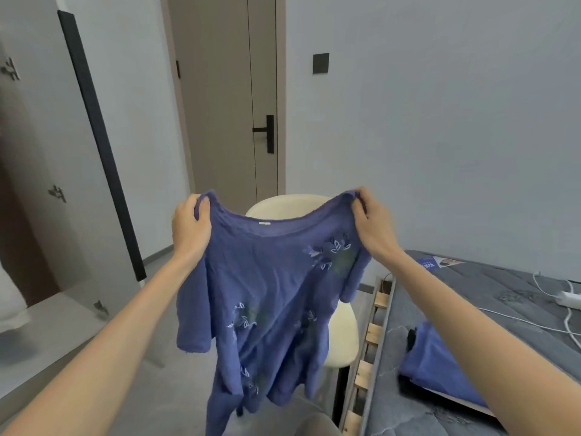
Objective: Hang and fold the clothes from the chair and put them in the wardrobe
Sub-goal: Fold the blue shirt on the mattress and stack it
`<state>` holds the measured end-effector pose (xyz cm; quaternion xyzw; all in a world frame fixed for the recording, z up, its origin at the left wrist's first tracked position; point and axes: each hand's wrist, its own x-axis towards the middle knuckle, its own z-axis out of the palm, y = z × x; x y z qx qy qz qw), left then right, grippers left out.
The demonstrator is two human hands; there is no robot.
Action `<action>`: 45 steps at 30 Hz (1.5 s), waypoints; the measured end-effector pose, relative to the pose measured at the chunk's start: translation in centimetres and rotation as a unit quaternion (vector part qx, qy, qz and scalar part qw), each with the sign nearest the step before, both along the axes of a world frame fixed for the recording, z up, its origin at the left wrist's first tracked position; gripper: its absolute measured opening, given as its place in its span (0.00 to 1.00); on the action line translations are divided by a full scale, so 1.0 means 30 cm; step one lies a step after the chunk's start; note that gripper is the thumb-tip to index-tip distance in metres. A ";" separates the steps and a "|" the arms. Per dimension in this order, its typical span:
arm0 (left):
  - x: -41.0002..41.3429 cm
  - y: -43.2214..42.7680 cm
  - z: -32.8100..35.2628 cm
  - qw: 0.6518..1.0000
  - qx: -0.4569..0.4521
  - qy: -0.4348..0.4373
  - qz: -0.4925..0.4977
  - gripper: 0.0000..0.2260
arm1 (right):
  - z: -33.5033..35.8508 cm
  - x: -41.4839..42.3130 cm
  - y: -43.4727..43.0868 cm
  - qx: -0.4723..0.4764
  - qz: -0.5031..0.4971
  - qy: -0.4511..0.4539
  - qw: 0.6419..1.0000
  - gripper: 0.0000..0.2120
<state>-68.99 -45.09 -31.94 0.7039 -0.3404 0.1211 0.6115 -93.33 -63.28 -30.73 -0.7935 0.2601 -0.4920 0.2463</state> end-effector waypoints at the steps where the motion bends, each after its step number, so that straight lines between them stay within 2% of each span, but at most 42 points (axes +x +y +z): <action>1: 0.008 0.006 -0.001 1.000 0.001 -0.003 0.002 0.16 | 0.010 0.006 -0.001 -0.017 -0.006 0.048 0.999 0.09; 4: 0.022 0.015 0.002 0.999 0.020 -0.020 0.027 0.16 | 0.026 0.010 -0.006 -0.036 -0.038 0.130 0.990 0.08; 8: 0.017 0.007 0.003 0.996 0.060 -0.028 0.053 0.11 | 0.057 0.008 -0.003 -0.056 -0.046 0.164 0.984 0.09; 11: 0.007 -0.011 0.022 0.997 0.066 -0.016 0.045 0.13 | 0.097 -0.010 -0.015 -0.082 -0.073 0.233 0.966 0.24; 13: 0.000 -0.025 0.035 0.997 0.061 -0.004 0.037 0.14 | 0.119 -0.036 -0.030 -0.086 -0.088 0.274 0.954 0.27; 15: -0.010 -0.042 0.049 0.998 0.058 0.005 0.027 0.15 | 0.132 -0.070 -0.040 -0.098 -0.104 0.326 0.935 0.21; 17: -0.032 -0.058 0.065 0.999 0.053 0.001 0.004 0.16 | 0.138 -0.103 -0.053 -0.111 -0.108 0.339 0.928 0.15; 22: -0.091 -0.099 0.098 0.998 0.034 -0.002 -0.046 0.13 | 0.162 -0.215 -0.074 -0.143 -0.164 0.188 0.958 0.10; 26: -0.134 -0.143 0.125 0.997 0.022 -0.002 -0.067 0.14 | 0.212 -0.306 -0.048 -0.156 -0.214 0.071 0.962 0.11; 30: -0.229 -0.187 0.194 0.990 -0.042 0.088 -0.099 0.07 | 0.258 -0.378 -0.030 -0.102 -0.216 0.001 0.971 0.11; 33: -0.302 -0.227 0.254 0.976 -0.071 0.151 -0.139 0.07 | 0.300 -0.439 -0.012 -0.089 -0.258 -0.022 0.962 0.12; 36: -0.362 -0.270 0.300 0.978 -0.063 0.110 -0.167 0.11 | 0.349 -0.503 -0.002 -0.121 -0.344 -0.013 0.931 0.12; 40: -0.454 -0.318 0.359 0.985 -0.083 0.037 -0.146 0.13 | 0.409 -0.592 0.006 -0.181 -0.363 -0.026 0.914 0.12; 45: -0.576 -0.360 0.412 0.981 -0.128 -0.103 -0.105 0.12 | 0.472 -0.740 0.060 -0.169 -0.394 -0.055 0.902 0.12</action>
